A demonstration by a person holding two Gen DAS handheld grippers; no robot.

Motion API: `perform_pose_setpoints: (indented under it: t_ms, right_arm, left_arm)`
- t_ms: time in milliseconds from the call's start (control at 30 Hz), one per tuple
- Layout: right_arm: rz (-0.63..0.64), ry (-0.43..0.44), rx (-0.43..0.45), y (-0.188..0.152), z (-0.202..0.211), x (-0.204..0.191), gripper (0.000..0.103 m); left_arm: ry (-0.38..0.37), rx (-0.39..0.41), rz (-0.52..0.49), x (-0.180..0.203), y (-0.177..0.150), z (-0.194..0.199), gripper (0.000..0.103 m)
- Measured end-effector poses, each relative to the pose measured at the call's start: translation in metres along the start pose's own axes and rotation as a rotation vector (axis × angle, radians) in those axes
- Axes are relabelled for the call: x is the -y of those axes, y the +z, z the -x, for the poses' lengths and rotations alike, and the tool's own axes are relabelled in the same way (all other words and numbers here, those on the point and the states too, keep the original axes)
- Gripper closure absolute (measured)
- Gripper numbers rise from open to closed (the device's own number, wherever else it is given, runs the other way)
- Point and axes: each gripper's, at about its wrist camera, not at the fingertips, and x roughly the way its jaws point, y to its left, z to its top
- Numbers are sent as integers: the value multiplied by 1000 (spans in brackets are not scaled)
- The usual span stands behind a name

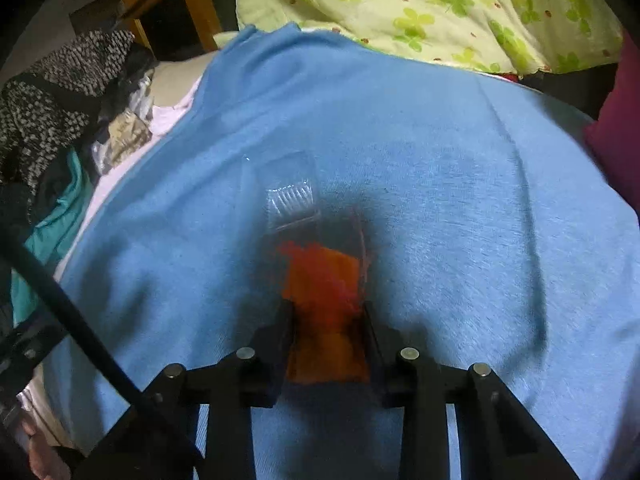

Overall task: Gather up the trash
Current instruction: 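Grasp the clear plastic tray with the left tool while the right tool holds the orange mesh bag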

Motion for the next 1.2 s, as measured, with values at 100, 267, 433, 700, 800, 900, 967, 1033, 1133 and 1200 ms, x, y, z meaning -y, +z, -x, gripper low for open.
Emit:
perform_pose_setpoints:
  t_ms: [100, 267, 433, 700, 800, 900, 967, 1033, 1133, 1200]
  right_arm:
    - [-3, 13, 24, -11, 22, 9, 68]
    - [-35, 23, 57, -39, 71, 36, 68]
    - [-48, 9, 112, -68, 119, 62, 68]
    - [-213, 59, 169, -78, 134, 116, 68]
    - [-281, 98, 171, -76, 135, 133, 68]
    - [-273, 85, 173, -75, 137, 138, 68]
    - [-272, 89, 174, -75, 137, 140, 68]
    - [-275, 94, 163, -73, 135, 142, 68]
    - [-287, 113, 166, -72, 135, 143, 68]
    - [-290, 122, 169, -71, 135, 143, 68]
  left_arm:
    - [-6, 4, -18, 4, -2, 0, 38]
    - [-39, -6, -53, 14, -7, -1, 38]
    - [-82, -16, -74, 31, -12, -2, 35]
    - [-87, -48, -74, 86, 19, -27, 29]
    - [-70, -82, -55, 107, 34, -51, 29]
    - [-48, -82, -42, 122, 46, -66, 29]
    - [-30, -92, -45, 131, 52, -75, 29]
    - [-3, -100, -49, 138, 56, -85, 29]
    - [33, -118, -41, 141, 58, -99, 29]
    - [52, -124, -22, 139, 58, -107, 29]
